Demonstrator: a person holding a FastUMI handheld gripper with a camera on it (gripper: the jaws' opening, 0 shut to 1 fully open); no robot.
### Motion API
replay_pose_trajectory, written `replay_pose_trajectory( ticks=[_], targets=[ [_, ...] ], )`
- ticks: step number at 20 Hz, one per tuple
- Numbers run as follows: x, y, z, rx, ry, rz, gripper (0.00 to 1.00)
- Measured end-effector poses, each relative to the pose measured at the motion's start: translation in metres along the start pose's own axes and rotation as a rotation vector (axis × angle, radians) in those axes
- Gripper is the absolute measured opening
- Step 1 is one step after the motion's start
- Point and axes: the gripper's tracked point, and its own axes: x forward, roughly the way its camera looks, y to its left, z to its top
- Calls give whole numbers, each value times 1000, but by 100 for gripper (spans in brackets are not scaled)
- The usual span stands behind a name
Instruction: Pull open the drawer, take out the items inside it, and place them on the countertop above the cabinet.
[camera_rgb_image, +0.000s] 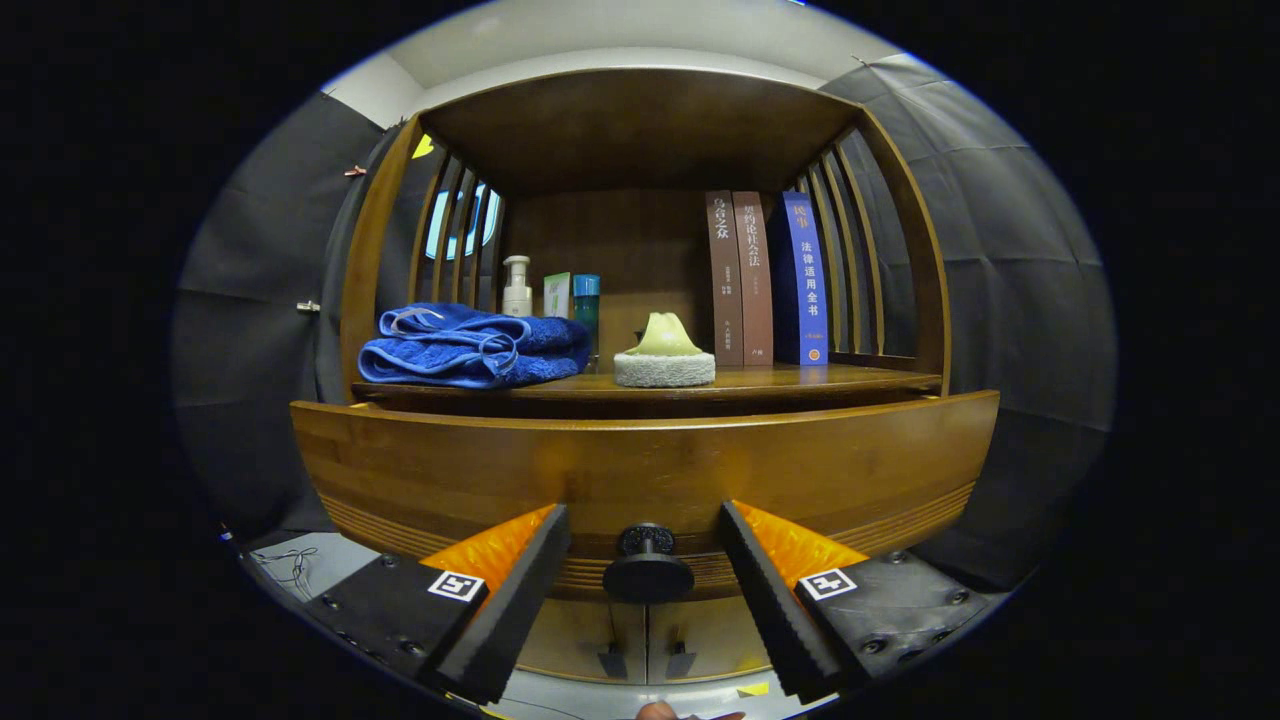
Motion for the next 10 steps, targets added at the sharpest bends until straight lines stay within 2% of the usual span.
replay_pose_trajectory(
  ticks=[10],
  targets=[
    [45,1,2,11,19,-1,98]
  ],
)
